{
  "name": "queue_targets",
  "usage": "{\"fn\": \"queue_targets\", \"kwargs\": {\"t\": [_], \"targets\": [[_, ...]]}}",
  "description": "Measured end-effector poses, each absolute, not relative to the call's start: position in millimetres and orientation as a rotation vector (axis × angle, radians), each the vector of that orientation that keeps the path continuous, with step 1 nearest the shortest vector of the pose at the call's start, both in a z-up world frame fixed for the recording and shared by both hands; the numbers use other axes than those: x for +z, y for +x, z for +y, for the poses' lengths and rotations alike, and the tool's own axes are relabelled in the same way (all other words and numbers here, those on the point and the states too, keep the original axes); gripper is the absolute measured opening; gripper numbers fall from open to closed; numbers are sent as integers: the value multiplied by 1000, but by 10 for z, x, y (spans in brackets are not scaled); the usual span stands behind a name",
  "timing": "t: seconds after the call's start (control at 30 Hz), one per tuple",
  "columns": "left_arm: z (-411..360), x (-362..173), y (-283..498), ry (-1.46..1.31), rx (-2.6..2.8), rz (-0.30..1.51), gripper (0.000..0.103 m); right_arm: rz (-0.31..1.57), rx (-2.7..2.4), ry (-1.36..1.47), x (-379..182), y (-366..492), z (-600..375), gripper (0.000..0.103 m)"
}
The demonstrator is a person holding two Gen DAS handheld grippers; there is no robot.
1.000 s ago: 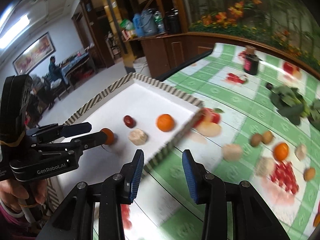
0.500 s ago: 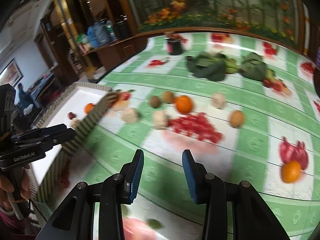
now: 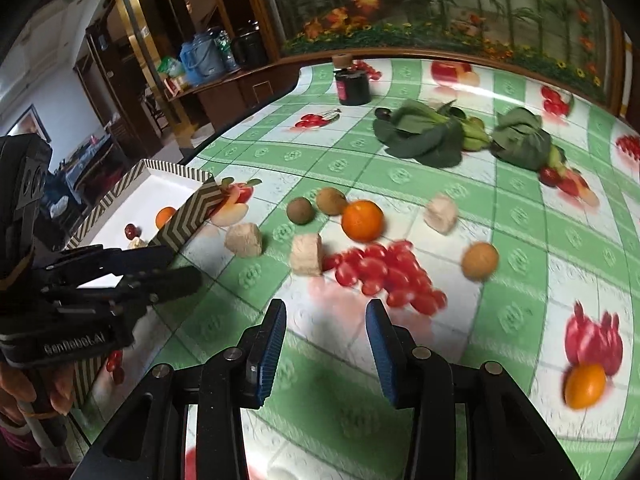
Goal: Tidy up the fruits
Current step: 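Grasp a tan square cake with the left gripper while the right grasps an orange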
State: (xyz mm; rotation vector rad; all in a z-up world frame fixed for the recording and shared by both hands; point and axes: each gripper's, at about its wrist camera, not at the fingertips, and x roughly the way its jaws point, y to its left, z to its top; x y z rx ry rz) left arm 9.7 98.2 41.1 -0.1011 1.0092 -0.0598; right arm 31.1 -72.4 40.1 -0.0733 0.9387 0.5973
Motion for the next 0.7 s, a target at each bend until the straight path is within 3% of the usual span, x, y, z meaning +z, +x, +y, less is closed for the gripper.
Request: {"fn": "queue_targets", "kwargs": {"t": [0.7], "targets": [[881, 203, 549, -52, -36, 1056, 50, 982, 559, -74, 232, 1101, -581, 40]]}}
